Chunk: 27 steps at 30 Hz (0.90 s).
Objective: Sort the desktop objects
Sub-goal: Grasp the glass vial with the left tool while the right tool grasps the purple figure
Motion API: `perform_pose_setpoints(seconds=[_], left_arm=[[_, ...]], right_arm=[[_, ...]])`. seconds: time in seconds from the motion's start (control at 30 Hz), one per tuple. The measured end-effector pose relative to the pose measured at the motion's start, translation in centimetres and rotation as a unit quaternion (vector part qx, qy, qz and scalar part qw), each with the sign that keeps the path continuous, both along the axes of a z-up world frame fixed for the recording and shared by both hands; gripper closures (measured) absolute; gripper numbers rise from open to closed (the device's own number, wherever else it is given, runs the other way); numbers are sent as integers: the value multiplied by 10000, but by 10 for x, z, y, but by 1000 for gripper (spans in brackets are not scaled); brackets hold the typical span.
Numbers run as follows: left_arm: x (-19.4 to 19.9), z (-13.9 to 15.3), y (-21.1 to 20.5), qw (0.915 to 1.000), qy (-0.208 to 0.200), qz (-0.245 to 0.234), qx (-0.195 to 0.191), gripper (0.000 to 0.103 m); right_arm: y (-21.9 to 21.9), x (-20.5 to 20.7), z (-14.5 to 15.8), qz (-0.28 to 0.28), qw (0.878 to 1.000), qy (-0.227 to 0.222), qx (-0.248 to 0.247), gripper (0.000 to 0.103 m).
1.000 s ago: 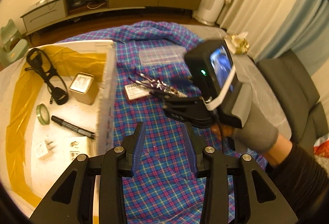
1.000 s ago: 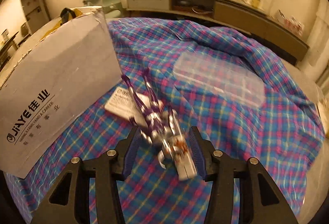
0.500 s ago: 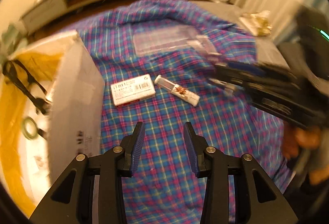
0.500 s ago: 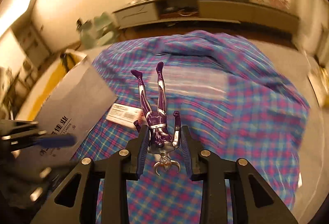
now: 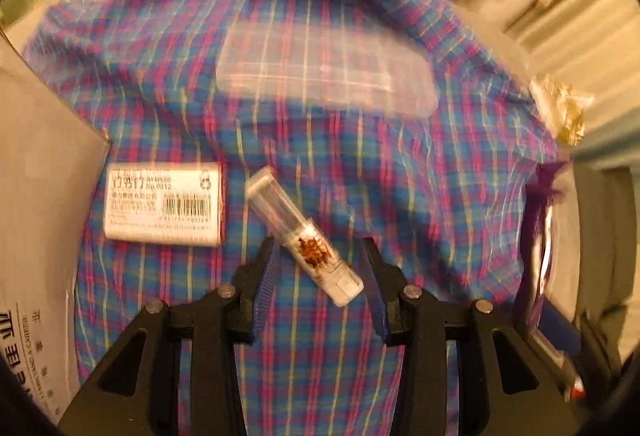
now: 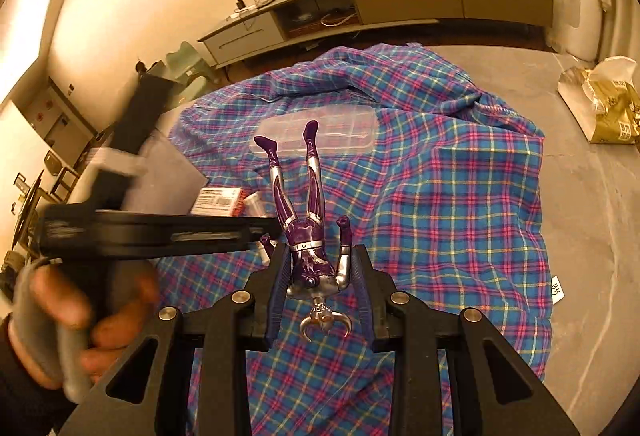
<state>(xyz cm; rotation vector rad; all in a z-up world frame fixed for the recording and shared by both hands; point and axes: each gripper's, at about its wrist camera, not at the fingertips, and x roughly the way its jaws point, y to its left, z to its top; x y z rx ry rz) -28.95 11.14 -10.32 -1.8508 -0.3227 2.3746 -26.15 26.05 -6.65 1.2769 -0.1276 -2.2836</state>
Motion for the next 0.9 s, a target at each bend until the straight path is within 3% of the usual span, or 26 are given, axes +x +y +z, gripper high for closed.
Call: perform_pose_setpoints(seconds=[0.03, 0.13, 0.17, 0.2, 0.43, 0.47, 0.5, 0.53, 0.63, 0.73, 0.83, 0.9], left_arm=[[1, 0, 0, 10000, 61, 25, -1, 63], [8, 1, -2, 9999, 172, -16, 7, 82], [11, 3, -3, 9998, 212, -22, -24, 95], [15, 4, -4, 9997, 217, -49, -29, 97], [33, 14, -10, 9996, 272, -42, 38, 97], [31, 13, -13, 9996, 240, 91, 79, 93], [26, 13, -15, 9995, 186, 195, 154, 77], [23, 8, -18, 9991, 72, 350, 240, 69], [9, -3, -18, 9978, -156, 518, 386, 65], [3, -6, -16, 9977, -30, 531, 409, 60], [-1, -7, -10, 9989, 40, 420, 214, 62], [-2, -8, -6, 9994, 63, 341, -12, 78]], right_arm=[[-1, 1, 2, 26, 10000, 17, -9, 71], [-1, 6, 7, 68, 9999, 99, -27, 71], [0, 6, 8, 58, 9999, 107, -35, 71], [1, 7, 9, 42, 9999, 115, -43, 71], [2, 15, 14, 2, 9999, 136, -71, 71], [3, 16, 15, -6, 9999, 137, -77, 71], [2, 18, 15, -20, 9999, 132, -83, 71], [2, 19, 15, -26, 9999, 120, -88, 71], [1, 23, 15, -22, 9999, 114, -90, 71], [1, 25, 15, 11, 9999, 135, -53, 71], [4, 22, 14, -12, 9999, 113, -70, 71], [5, 21, 14, -22, 9999, 105, -83, 71]])
